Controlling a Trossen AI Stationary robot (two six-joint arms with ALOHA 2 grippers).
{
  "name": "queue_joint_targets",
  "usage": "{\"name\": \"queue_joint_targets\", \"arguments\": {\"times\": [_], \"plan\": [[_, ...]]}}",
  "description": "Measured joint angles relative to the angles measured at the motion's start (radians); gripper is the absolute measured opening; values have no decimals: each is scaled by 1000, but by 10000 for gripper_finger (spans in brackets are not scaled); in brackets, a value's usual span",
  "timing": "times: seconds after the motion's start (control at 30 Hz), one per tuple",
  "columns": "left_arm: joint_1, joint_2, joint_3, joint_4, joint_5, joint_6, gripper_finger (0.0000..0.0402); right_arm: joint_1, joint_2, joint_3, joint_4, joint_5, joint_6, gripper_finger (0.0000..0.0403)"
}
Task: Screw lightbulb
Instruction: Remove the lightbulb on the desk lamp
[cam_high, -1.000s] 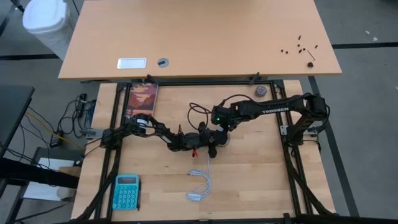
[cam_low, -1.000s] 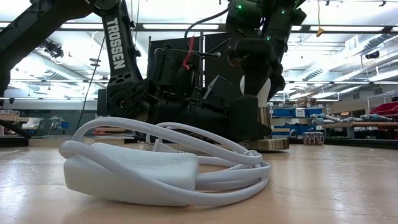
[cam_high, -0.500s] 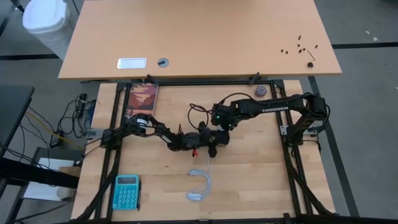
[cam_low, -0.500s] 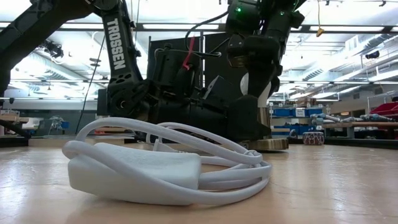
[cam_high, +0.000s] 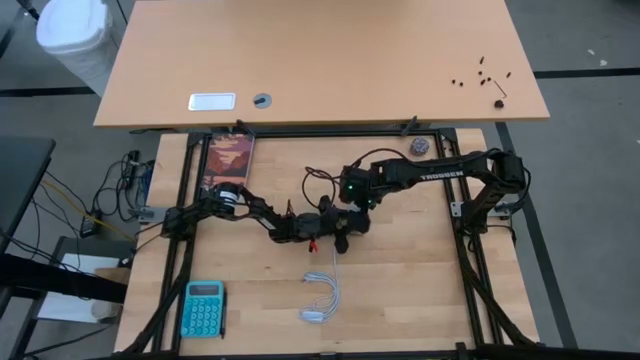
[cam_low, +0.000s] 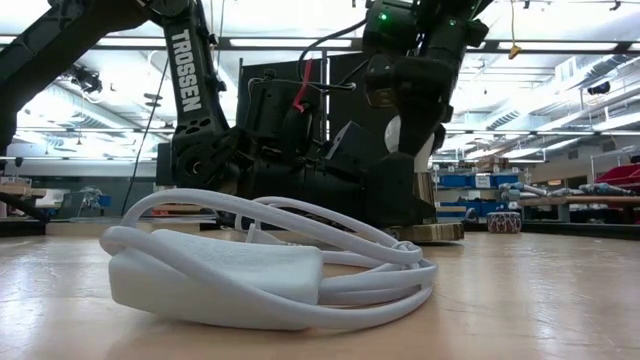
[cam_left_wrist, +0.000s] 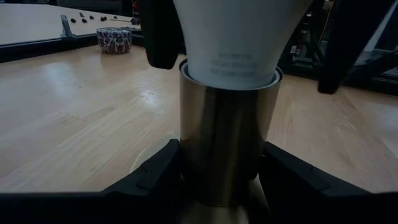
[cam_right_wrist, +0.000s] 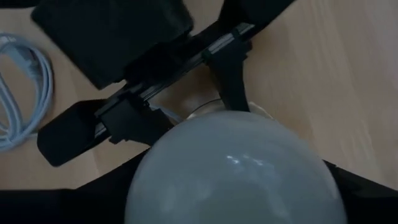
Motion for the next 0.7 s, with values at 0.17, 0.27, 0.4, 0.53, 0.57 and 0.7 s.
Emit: {"name": "queue_joint_targets", "arguments": {"times": [0.17,0.27,0.4,0.53,0.57,0.7], "plan": [[0,0,0,-1,0,0,198,7,0,0,-2,17,-81,248],[0,0,0,-1,3,0,198,6,0,0,-13,17,-132,247],[0,0,0,-3,7,1,198,5,0,1,-33,15,-237,255],[1,0,0,-2,28,6,198,4,0,1,-43,18,-396,274],[1,0,0,-2,33,11,198,4,0,1,-41,18,-441,274],[1,0,-1,-1,59,25,198,5,0,0,-43,15,-620,255]]}}
